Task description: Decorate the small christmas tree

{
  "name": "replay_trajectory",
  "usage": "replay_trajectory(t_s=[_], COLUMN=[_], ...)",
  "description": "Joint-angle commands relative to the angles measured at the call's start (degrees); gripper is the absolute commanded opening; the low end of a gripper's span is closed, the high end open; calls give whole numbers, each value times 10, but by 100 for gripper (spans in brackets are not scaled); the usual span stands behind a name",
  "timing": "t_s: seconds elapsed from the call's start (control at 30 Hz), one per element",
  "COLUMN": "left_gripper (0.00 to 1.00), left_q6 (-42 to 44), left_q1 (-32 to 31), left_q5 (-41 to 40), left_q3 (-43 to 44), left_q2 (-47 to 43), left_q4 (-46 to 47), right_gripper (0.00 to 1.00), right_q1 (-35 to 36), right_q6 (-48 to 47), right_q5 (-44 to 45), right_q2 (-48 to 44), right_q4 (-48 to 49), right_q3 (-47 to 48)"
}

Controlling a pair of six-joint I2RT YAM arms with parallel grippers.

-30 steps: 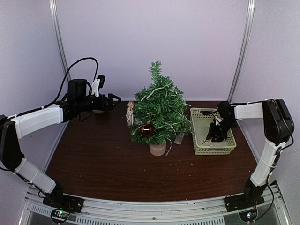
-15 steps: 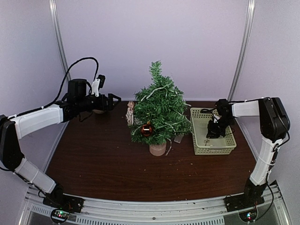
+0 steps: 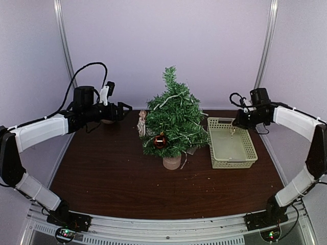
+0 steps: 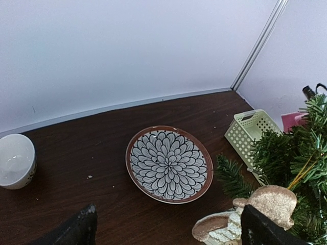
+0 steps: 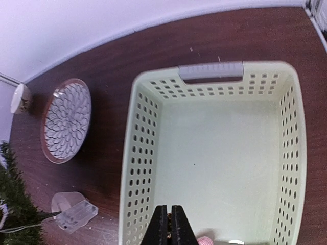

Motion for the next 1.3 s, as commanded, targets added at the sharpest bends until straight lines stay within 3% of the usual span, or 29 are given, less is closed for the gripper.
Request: replay_trajectory(t_s=[0.0, 0.2, 0.33, 0.47, 0.7, 1.07, 1.27], left_gripper=[98, 97, 98, 98, 98, 98, 98], left_q6=[10, 7, 8, 8, 9, 11, 13], left_q1=[-8, -10, -16, -25, -36, -48, -48], left_q5=[1, -11, -14, -20, -20, -23, -23], left_q3=[-14, -32, -37, -38, -31, -23, -23], left_q2=[-31, -59, -68, -71, -66, -54, -53], left_q4=[25, 26, 24, 27, 30, 38, 40], right_gripper=[1, 3, 4, 3, 4, 5, 5], right_q1=[13, 59, 115, 194, 326, 405, 423], right_q6=[-46, -82, -102, -133, -209, -287, -305], right_q5=[-6, 8, 7, 13, 53, 58, 62], right_q2=[-104, -244, -267, -260, -249, -121, -69], right_q4=[76, 172, 207, 222, 328, 317, 331], right_q3=[-31, -44, -5, 38, 15, 170, 206])
